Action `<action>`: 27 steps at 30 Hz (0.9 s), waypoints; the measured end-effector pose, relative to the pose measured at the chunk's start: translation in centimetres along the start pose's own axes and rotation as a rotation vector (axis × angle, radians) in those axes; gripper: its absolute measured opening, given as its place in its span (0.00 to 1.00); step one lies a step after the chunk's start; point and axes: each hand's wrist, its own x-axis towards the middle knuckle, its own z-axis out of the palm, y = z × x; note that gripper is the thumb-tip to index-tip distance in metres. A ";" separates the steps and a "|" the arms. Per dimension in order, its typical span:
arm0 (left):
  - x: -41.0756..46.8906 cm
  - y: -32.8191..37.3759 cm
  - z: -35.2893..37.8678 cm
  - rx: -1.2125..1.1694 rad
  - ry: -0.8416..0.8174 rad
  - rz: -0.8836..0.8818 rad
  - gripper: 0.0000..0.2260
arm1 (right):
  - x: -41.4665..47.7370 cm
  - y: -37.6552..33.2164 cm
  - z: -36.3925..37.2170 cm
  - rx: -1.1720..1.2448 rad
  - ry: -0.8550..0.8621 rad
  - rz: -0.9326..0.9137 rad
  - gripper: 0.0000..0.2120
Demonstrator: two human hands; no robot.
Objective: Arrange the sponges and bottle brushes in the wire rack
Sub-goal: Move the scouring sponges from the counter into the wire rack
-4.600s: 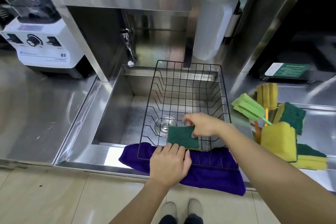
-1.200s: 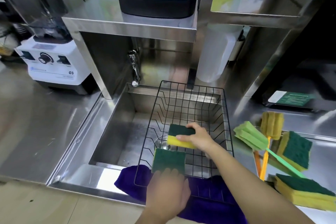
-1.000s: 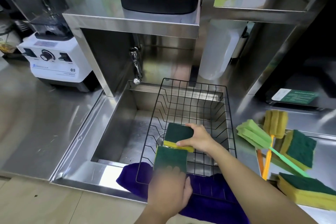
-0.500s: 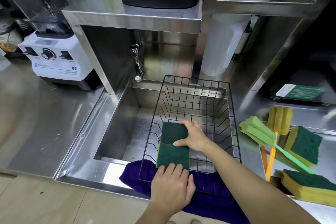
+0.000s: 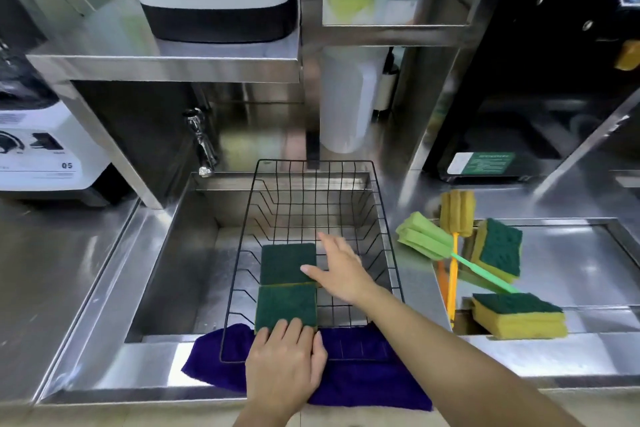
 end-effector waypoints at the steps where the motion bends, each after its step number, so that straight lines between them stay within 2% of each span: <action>1: 0.0 0.0 0.0 0.004 -0.007 0.004 0.15 | -0.3 0.2 -0.7 -0.013 0.042 -0.002 0.32; 7: 1.1 2.2 -0.4 -0.043 -0.068 0.111 0.15 | -1.8 2.4 -4.9 0.041 0.202 0.052 0.23; 11: 3.1 7.2 -0.5 -0.102 -0.186 0.182 0.17 | -3.4 3.0 -6.5 0.034 0.326 -0.006 0.19; 14: 3.8 9.4 -0.4 -0.137 -0.279 0.217 0.20 | -5.0 4.7 -8.3 -0.027 0.420 0.033 0.18; 18: 3.8 9.5 0.1 -0.147 -0.288 0.284 0.18 | -8.1 9.1 -10.9 -0.071 0.556 0.215 0.16; 20: 3.7 9.5 0.3 -0.148 -0.271 0.304 0.18 | -9.8 11.5 -11.5 -0.174 0.615 0.319 0.17; 24: 3.6 9.5 0.4 -0.153 -0.261 0.313 0.18 | -12.3 15.1 -11.4 -0.350 0.603 0.666 0.29; 27: 3.5 9.5 0.2 -0.160 -0.251 0.318 0.19 | -13.1 16.7 -10.6 -0.211 0.583 0.868 0.38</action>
